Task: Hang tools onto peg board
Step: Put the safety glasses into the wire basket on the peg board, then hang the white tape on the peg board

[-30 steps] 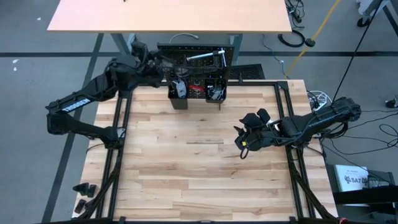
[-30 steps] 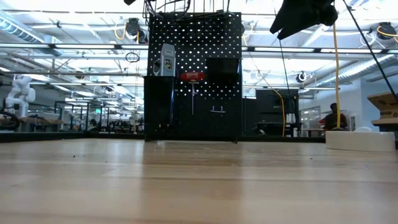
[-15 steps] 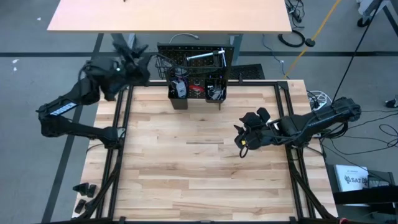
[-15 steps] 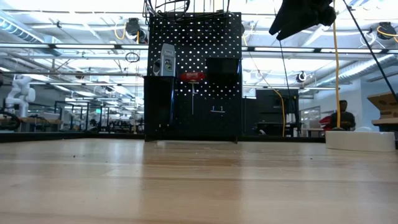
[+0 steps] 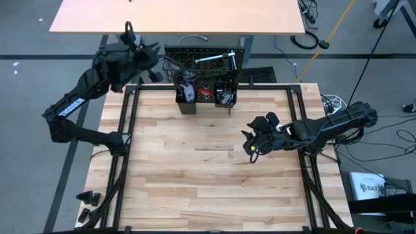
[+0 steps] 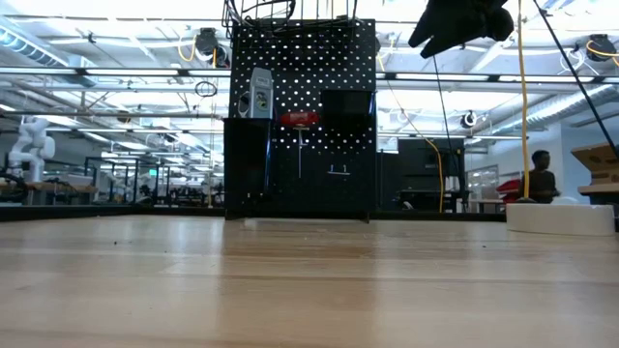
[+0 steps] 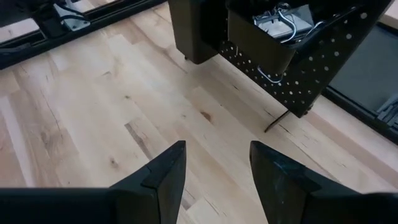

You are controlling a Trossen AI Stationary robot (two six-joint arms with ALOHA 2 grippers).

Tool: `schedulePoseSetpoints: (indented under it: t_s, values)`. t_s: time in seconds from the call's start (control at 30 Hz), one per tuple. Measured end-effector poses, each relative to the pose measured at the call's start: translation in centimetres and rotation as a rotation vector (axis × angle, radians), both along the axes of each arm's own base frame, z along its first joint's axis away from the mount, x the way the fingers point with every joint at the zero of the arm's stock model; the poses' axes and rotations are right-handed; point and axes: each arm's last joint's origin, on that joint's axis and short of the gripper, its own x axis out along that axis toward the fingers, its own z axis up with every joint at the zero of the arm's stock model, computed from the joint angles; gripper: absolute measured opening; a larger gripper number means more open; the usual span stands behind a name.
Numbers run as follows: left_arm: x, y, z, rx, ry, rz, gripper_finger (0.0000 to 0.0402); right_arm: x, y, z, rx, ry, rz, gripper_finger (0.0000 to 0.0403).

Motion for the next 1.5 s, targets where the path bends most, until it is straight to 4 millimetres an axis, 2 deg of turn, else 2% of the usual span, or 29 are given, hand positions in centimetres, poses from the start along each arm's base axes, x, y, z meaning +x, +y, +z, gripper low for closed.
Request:
schedulePoseSetpoints:
  t_s: [0.03, 0.1, 0.3, 0.57, 0.7, 0.83, 1.07, 1.17, 1.27, 1.37, 1.5]
  values:
    - [0.0, 0.1, 0.0, -0.007, -0.01, 0.004, 0.0026, 0.0, 0.0, 0.0, 0.0, 0.0, 0.0, 0.0169]
    - [0.0, 0.2, 0.0, -0.017, -0.017, -0.017, 0.0009, 0.0, 0.0, 0.0, 0.001, 0.001, 0.002, 0.0169]
    - [0.2, 0.0, -0.3, -0.065, -0.026, -0.084, 0.0002, 0.0, 0.0, 0.0, 0.013, 0.005, 0.013, 0.0169]
    - [1.2, 0.5, -2.4, -0.195, 0.082, -0.08, 0.0, 0.0, 0.1, 0.0, 0.015, 0.005, 0.015, 0.0169]
    - [1.2, 0.6, -2.5, -0.196, 0.093, -0.051, 0.0, 0.0, 0.2, 0.0, 0.018, 0.003, 0.02, 0.0169]
    - [0.2, 0.2, -1.4, -0.143, 0.026, -0.029, 0.0, 0.0, 0.2, 0.0, 0.035, 0.005, 0.03, 0.0169]
    - [-2.8, -1.4, 1.1, -0.084, -0.146, -0.036, 0.0, 0.0, 0.2, -0.1, 0.031, 0.018, 0.036, 0.0169]
    - [-4.5, -2.6, 1.2, -0.171, -0.22, -0.109, 0.0, -0.3, 0.2, -0.4, 0.048, 0.046, 0.028, 0.0169]
    - [-5.8, -3.8, 0.7, -0.333, -0.269, -0.256, 0.0, -0.7, 0.2, -0.7, 0.12, 0.092, 0.033, 0.0169]
    - [-6.2, -4.9, -0.5, -0.496, -0.285, -0.432, 0.0, -1.2, 0.2, -1.2, 0.208, 0.147, 0.021, 0.0169]
    - [-6.4, -6.2, -2.7, -0.603, -0.273, -0.575, 0.0, -2.2, 0.1, -1.8, 0.312, 0.244, -0.058, 0.0169]
